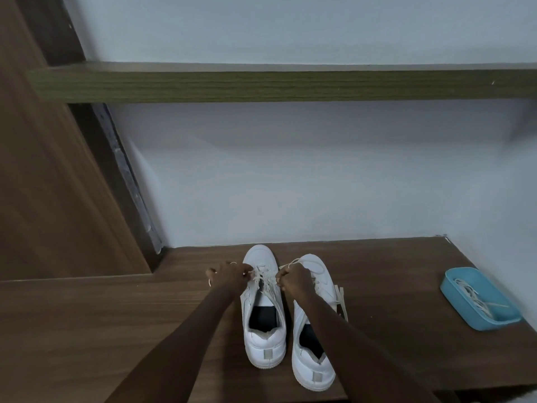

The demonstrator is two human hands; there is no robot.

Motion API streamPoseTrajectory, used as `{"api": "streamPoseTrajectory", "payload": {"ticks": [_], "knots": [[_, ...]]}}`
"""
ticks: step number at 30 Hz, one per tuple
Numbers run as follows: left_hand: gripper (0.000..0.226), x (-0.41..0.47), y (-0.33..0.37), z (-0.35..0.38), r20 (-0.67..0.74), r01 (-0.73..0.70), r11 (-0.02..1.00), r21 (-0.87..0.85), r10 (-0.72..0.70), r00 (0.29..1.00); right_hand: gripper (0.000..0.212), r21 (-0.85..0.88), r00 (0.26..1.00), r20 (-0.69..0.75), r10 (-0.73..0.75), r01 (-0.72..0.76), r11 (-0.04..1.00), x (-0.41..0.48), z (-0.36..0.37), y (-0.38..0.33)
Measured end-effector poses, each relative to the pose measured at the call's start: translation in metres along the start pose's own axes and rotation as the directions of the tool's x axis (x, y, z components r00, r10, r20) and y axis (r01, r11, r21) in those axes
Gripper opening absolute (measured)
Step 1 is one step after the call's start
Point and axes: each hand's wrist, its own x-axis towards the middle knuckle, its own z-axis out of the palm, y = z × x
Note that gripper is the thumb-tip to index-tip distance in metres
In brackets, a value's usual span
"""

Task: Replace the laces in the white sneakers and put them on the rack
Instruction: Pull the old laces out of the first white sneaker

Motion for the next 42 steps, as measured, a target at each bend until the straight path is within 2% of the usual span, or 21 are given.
{"api": "streamPoseTrajectory", "payload": {"ticks": [3,9,12,15,17,20,22,23,25,28,30,31,34,36,39,42], "knots": [[0.029,-0.001,0.007,0.003,0.051,-0.016,0.999,0.028,0.015,0.999,0.037,0.040,1.000,-0.024,0.020,-0.019,0.999,-0.001,0.000,-0.001],[0.017,-0.004,0.011,0.002,-0.045,0.016,1.000,-0.024,-0.017,0.999,0.033,0.056,0.999,-0.042,0.029,-0.027,0.998,0.002,0.000,0.003],[0.023,-0.008,0.013,-0.003,-0.108,0.112,0.983,-0.147,-0.128,0.986,0.032,0.033,0.998,-0.048,0.028,-0.026,0.999,0.001,-0.001,0.002],[0.027,-0.007,0.010,-0.003,-0.141,0.194,0.923,-0.332,-0.252,0.957,0.034,0.007,0.999,-0.046,0.012,-0.012,1.000,-0.003,-0.001,-0.001],[0.025,0.000,0.001,0.002,-0.097,0.237,0.822,-0.518,-0.331,0.938,0.036,-0.023,0.999,-0.042,0.004,-0.005,1.000,-0.004,0.000,-0.001],[0.021,0.005,-0.005,-0.004,-0.041,0.227,0.525,-0.820,-0.450,0.892,0.029,-0.040,0.999,-0.034,0.006,-0.007,0.999,-0.003,0.003,-0.001],[0.029,0.004,-0.008,-0.012,0.006,0.248,0.387,-0.888,-0.529,0.848,0.022,-0.064,0.999,-0.044,-0.003,0.000,0.998,-0.001,0.005,-0.001],[0.027,0.006,-0.014,-0.014,0.015,0.269,0.375,-0.887,-0.559,0.829,0.022,-0.069,0.999,-0.046,-0.008,0.005,0.998,0.000,0.007,-0.002],[0.019,0.006,-0.025,-0.013,0.043,0.315,0.405,-0.858,-0.556,0.830,0.019,-0.078,0.999,-0.040,-0.015,0.012,0.997,0.000,0.012,-0.004],[0.027,0.002,-0.033,-0.006,0.078,0.328,0.496,-0.804,-0.460,0.885,0.009,-0.085,0.999,-0.035,0.006,-0.009,0.996,-0.001,0.019,-0.010],[0.020,-0.001,-0.035,0.001,0.090,0.360,0.635,-0.683,-0.416,0.905,0.021,-0.103,0.999,-0.039,0.011,-0.015,0.995,-0.002,0.021,-0.014],[0.020,0.003,-0.037,0.008,0.114,0.381,0.669,-0.638,-0.407,0.906,0.030,-0.112,0.999,-0.035,0.018,-0.022,0.993,-0.004,0.022,-0.016],[0.037,0.018,-0.041,0.029,0.149,0.412,0.764,-0.496,-0.393,0.908,0.038,-0.159,0.999,-0.023,0.039,-0.042,0.986,-0.007,0.024,-0.021],[0.033,0.007,-0.028,0.018,0.056,0.374,0.861,-0.346,-0.379,0.924,0.037,-0.210,0.999,-0.017,0.042,-0.045,0.977,-0.006,0.023,-0.024],[0.026,-0.006,-0.006,0.004,-0.054,0.258,0.932,-0.253,-0.280,0.959,0.036,-0.263,1.000,-0.011,0.026,-0.028,0.964,-0.004,0.018,-0.027],[0.032,-0.005,0.005,0.001,-0.162,0.059,0.998,-0.029,-0.063,0.985,0.034,-0.248,0.999,-0.009,0.043,-0.044,0.968,-0.004,0.012,-0.029]]}}
